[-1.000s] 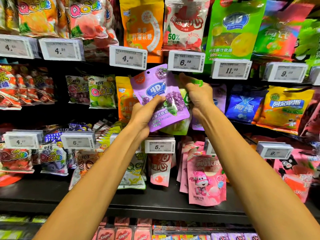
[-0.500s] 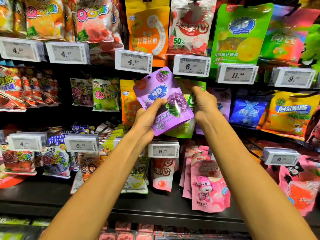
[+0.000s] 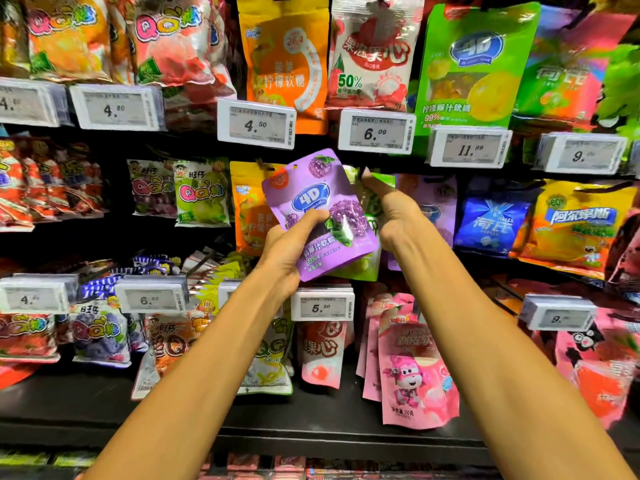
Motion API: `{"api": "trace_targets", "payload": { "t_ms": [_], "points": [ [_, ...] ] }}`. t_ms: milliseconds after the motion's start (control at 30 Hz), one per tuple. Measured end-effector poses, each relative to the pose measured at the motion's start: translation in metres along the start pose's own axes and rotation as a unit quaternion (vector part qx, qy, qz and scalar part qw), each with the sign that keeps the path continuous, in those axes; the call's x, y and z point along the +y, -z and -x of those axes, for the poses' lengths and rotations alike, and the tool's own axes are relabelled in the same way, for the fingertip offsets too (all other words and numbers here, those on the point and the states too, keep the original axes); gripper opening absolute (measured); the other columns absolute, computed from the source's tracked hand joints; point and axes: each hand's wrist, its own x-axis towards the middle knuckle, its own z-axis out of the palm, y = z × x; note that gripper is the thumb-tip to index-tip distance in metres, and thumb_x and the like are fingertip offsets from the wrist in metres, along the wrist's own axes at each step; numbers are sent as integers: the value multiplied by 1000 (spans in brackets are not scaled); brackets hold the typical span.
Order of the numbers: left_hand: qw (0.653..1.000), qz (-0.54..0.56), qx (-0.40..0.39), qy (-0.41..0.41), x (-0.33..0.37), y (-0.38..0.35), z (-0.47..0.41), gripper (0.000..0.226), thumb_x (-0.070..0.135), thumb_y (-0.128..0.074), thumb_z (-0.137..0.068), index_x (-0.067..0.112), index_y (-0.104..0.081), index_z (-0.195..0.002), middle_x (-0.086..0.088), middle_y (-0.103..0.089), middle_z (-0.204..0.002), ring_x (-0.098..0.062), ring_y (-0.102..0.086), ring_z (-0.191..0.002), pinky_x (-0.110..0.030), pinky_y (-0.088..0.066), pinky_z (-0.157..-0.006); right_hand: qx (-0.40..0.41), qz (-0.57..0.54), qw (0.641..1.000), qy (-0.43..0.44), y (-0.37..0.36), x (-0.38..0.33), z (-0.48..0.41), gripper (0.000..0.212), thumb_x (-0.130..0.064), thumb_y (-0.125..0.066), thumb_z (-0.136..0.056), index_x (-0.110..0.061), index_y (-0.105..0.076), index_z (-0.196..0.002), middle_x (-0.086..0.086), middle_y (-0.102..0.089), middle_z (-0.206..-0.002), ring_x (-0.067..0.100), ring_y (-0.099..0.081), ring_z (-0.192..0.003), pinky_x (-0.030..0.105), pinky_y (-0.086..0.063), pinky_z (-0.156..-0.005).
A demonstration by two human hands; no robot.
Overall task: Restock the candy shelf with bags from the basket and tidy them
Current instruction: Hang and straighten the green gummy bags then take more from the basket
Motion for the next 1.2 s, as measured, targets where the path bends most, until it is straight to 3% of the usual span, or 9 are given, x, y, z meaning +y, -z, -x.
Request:
{"api": "trace_targets", "payload": {
  "t_ms": [100,233,367,467,700,767,867,1000,1200],
  "points": [
    [999,-38,15,0,2,-1,-4,16,13,-79,-76,14,-70,-89,-4,-76,-73,-17,-72,-62,-29,-57,-51,12,-10,1000,4,-2,5,-3,50,-25,-78,-79,1,-65,-119,22,-67,-117,34,-66,-107,54,-50,-96],
    [995,-90,39,-7,-1,-5,-6,17,8,-79,-74,11,-69,-88,-3,-75,-69,-15,-71,-58,-25,-55,-50,99,44,982,157,-2,21,-2,20,-24,-78,-82,-6,-70,-86,12,-68,-84,21,-59,-75,36,-49,-72],
    [991,-123,49,-13,-5,-4,-10,12,11,-79,-74,12,-70,-83,-2,-73,-68,-12,-68,-55,-22,-53,-50,163,149,929,296,20,43,16,46,-31,-82,-76,-23,-54,-112,-1,-67,-92,13,-65,-73,25,-49,-63],
    [986,-154,57,-14,-7,-2,-13,23,17,-81,-73,8,-71,-92,-4,-74,-77,-11,-68,-58,-22,-53,-53,144,211,895,365,39,52,25,37,-21,-76,-82,-32,-60,-113,-1,-65,-103,13,-68,-82,17,-49,-65],
    [985,-162,55,1,1,-10,-17,15,13,-79,-74,10,-70,-86,-7,-74,-80,-16,-70,-63,-24,-57,-55,162,307,876,334,37,47,14,25,-17,-75,-84,-12,-75,-109,7,-70,-105,9,-67,-78,0,-36,-59],
    [986,-155,61,8,4,-14,-20,13,9,-78,-76,11,-69,-85,-7,-72,-79,-13,-68,-56,-22,-55,-48,162,292,889,314,33,45,7,25,-11,-74,-85,-9,-74,-110,13,-70,-103,-12,-56,-59,-3,-34,-53],
    [985,-162,54,10,7,-15,-23,20,7,-77,-78,8,-69,-96,-8,-72,-84,-14,-68,-58,-22,-55,-47,160,257,907,294,29,43,4,26,-4,-72,-85,-7,-74,-111,12,-66,-91,-13,-48,-40,0,-34,-44],
    [977,-203,61,-19,2,-6,-16,21,7,-79,-75,11,-70,-93,-9,-73,-89,-20,-69,-72,-28,-59,-64,162,302,888,306,30,42,10,25,-11,-72,-86,-10,-74,-111,16,-72,-96,3,-65,-72,5,-37,-48],
    [980,-186,15,-75,2,-2,8,15,7,-79,-76,18,-71,-84,10,-74,-67,-5,-70,-60,-17,-52,-49,171,305,879,325,31,41,25,16,-26,-65,-91,-14,-75,-95,2,-72,-87,7,-63,-82,14,-40,-66]
  ]
}}
